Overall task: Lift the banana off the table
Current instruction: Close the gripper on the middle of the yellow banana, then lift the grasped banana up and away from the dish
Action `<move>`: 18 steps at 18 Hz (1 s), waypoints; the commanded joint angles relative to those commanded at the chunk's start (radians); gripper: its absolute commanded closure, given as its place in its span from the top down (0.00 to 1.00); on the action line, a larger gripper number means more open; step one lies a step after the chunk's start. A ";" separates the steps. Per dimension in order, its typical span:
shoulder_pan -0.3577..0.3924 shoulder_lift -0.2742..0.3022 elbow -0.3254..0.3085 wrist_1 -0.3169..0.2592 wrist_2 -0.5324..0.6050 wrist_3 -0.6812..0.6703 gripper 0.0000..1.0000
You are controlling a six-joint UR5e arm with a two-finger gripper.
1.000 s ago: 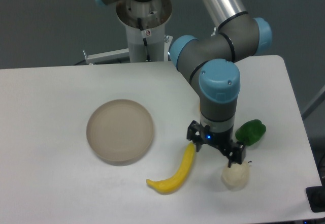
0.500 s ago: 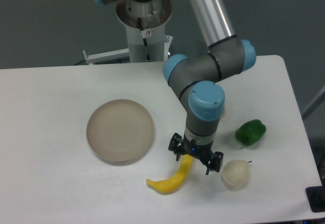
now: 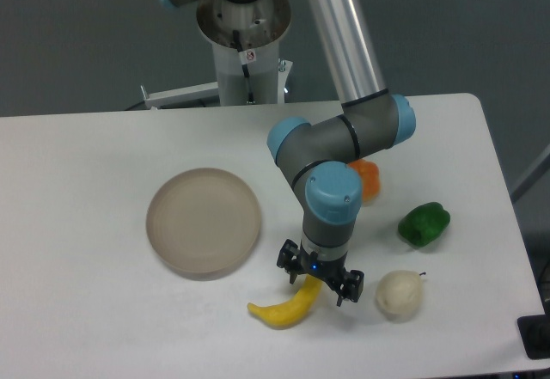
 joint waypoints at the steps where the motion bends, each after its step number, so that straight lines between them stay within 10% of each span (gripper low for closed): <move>1: -0.002 0.000 0.001 -0.002 0.000 0.002 1.00; 8: -0.005 0.001 -0.011 -0.002 0.000 -0.005 0.99; 12: -0.005 0.005 -0.011 -0.002 -0.001 0.003 0.37; 18: -0.003 0.014 -0.011 -0.002 -0.001 0.003 0.31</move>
